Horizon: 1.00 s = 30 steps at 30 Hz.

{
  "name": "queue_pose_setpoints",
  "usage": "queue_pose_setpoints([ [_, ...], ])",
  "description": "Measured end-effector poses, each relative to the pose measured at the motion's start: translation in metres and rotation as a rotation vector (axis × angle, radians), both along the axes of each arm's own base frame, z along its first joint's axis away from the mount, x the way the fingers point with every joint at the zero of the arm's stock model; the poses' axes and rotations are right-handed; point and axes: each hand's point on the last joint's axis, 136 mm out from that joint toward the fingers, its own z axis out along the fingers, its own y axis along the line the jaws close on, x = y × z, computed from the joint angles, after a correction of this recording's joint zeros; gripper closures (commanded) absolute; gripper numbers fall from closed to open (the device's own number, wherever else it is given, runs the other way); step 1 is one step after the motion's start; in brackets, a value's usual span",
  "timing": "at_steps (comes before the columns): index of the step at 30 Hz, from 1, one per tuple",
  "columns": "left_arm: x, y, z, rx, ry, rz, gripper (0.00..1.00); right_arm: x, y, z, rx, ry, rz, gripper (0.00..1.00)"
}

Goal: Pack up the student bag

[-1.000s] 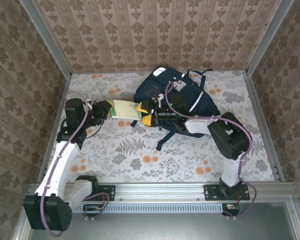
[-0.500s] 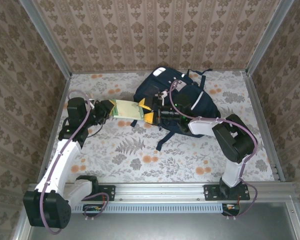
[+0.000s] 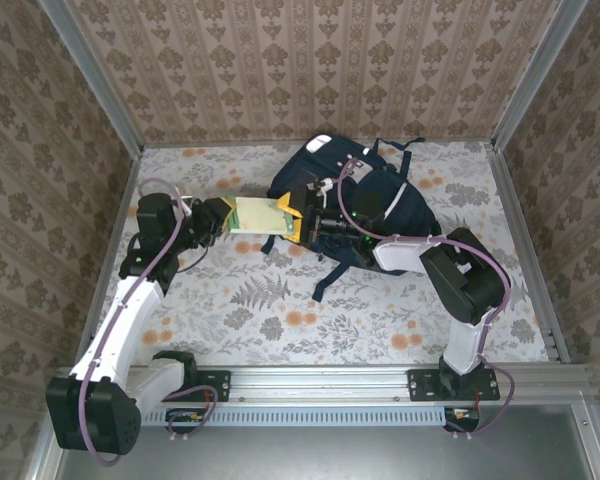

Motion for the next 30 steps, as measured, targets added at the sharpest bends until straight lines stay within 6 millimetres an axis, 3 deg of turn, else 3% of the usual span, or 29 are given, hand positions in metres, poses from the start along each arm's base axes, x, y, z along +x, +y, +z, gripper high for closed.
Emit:
queue_pose_setpoints([
  [9, 0.0, -0.004, 0.007, -0.015, -0.032, -0.022, 0.86, 0.003, -0.003, 0.01, 0.038, -0.001, -0.017, 0.29],
  [15, 0.0, -0.012, 0.004, -0.011, -0.028, -0.051, 0.86, 0.003, -0.003, 0.01, 0.039, 0.001, -0.017, 0.44],
  [22, 0.0, -0.016, 0.003, 0.008, -0.046, -0.07, 0.85, 0.005, -0.001, -0.006, -0.019, 0.004, -0.027, 0.82],
  [26, -0.003, -0.017, -0.01, 0.072, -0.024, -0.088, 0.57, 0.002, -0.006, -0.012, -0.08, -0.016, -0.044, 0.98],
  [30, 0.002, -0.028, -0.01, 0.182, -0.02, -0.146, 0.45, 0.009, -0.043, -0.013, -0.183, -0.032, -0.16, 1.0],
])
